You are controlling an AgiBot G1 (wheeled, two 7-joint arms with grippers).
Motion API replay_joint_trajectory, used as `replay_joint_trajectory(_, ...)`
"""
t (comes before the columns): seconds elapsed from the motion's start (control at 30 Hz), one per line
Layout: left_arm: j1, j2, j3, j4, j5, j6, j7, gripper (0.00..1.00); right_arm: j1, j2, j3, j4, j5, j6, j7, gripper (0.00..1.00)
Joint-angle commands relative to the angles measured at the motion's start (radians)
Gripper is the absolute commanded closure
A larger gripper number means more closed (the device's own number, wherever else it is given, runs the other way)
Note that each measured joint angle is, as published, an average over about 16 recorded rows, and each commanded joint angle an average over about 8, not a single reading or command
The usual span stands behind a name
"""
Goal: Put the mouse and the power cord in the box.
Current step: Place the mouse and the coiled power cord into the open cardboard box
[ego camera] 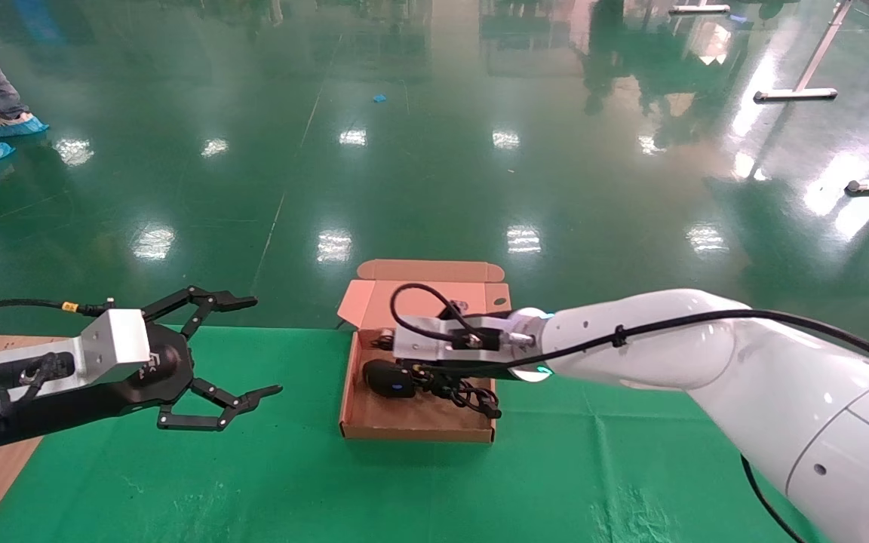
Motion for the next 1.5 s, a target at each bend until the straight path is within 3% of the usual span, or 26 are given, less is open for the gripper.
replay_joint_trajectory(0.03, -0.002, 0.002, 0.001, 0.007, 0.001, 0.003, 0.003, 0.00, -0.006, 0.001, -0.018, -0.020, 0.005, 0.011, -0.004, 0.88)
replay_joint_trajectory(0.23, -0.004, 0.004, 0.001, 0.017, 0.000, 0.008, 0.007, 0.00, -0.018, 0.002, -0.046, -0.038, 0.015, 0.024, -0.025, 0.12)
replay_joint_trajectory(0.3, -0.004, 0.004, 0.000, 0.019, 0.000, 0.009, 0.007, 0.00, -0.021, 0.002, -0.051, -0.039, 0.017, 0.027, -0.027, 0.00)
replay_joint_trajectory(1.1, 0.000, 0.002, -0.004, 0.004, 0.002, 0.006, -0.003, 0.00, -0.018, 0.013, -0.041, -0.025, 0.016, 0.020, -0.024, 0.00)
replay_joint_trajectory(1.3, 0.033, -0.016, -0.047, -0.077, 0.004, 0.002, -0.073, 0.00, -0.038, 0.037, -0.004, -0.002, 0.039, -0.011, -0.016, 0.00)
replay_joint_trajectory(1.5, 0.083, -0.042, -0.111, -0.200, 0.009, -0.003, -0.178, 0.00, -0.093, 0.103, 0.099, 0.061, 0.099, -0.096, 0.008, 0.00)
